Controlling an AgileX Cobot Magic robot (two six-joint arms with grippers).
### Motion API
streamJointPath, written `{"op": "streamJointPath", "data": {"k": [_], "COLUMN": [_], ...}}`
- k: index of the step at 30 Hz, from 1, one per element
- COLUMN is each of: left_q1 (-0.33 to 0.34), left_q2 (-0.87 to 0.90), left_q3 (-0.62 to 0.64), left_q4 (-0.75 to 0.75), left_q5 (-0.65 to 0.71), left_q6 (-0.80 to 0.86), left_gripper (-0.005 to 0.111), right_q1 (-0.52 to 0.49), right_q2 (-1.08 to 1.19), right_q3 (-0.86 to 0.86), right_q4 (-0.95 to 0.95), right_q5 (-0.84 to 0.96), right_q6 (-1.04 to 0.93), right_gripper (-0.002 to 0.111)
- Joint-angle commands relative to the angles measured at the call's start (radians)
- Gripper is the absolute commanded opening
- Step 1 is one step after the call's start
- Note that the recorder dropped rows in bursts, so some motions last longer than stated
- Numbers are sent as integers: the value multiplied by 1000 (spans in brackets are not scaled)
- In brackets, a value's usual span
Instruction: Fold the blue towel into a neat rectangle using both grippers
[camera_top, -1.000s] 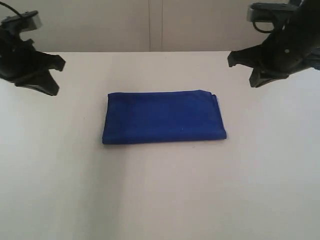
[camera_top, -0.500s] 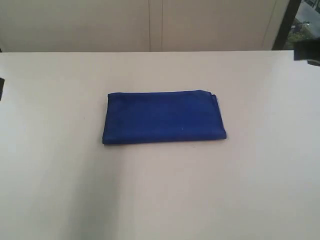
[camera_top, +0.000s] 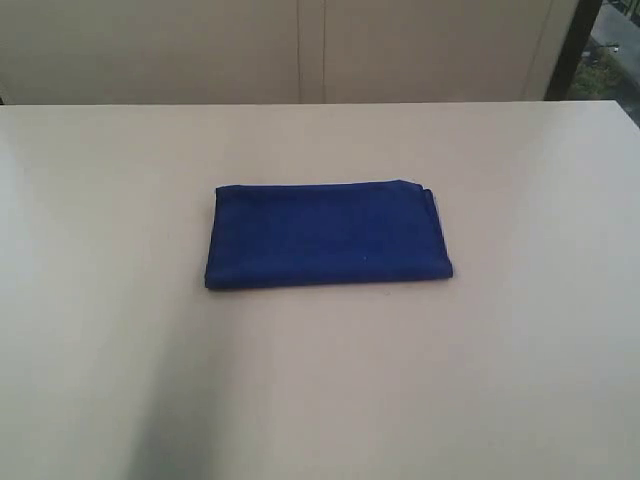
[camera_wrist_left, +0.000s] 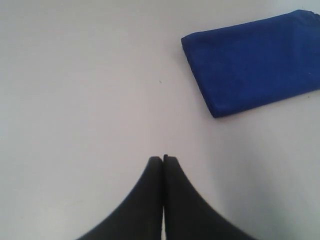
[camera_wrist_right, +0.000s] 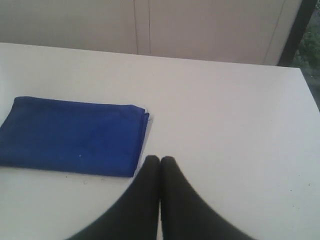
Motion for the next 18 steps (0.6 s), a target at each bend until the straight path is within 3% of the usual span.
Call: {"op": "streamJointPath", "data": {"k": [1,12,18], "left_q1": [1,1,1], "left_q2": [-8,-8,-8], "left_q3": [7,7,7], "left_q4": [-6,-6,-6], "left_q5": [11,11,11], "left_q6": [6,6,6], "left_gripper": [0,0,0], "right_q1": [-7,-9,-71], "right_q2": [-42,-88,-233], "right_q3": [5,24,123], "right_q4": [-10,-12,-15], "right_q5": [-6,-10,-19], "right_q6": [-12,-12,-12], "right_gripper": [0,0,0]}}
